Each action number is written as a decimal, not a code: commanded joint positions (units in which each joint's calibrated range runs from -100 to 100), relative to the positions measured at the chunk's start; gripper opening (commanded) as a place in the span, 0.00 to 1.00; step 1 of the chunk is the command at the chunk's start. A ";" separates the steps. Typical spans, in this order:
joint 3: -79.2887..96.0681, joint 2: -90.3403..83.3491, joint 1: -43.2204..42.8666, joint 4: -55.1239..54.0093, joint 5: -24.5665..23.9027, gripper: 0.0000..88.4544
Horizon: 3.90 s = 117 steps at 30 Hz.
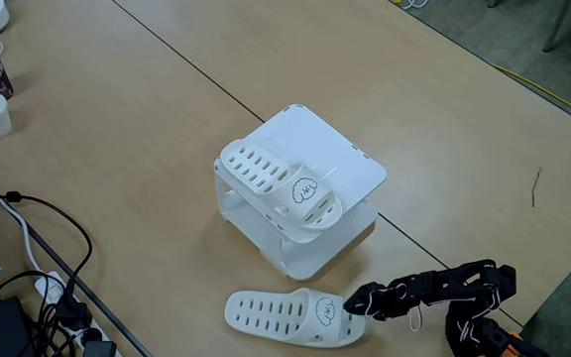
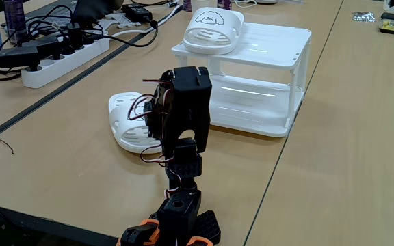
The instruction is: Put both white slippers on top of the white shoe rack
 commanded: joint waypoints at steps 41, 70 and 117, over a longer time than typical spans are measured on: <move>2.04 -14.48 -7.89 -6.69 0.42 0.22; -2.11 7.82 -7.64 -34.90 0.42 0.28; -2.29 17.33 -3.77 -45.95 0.42 0.22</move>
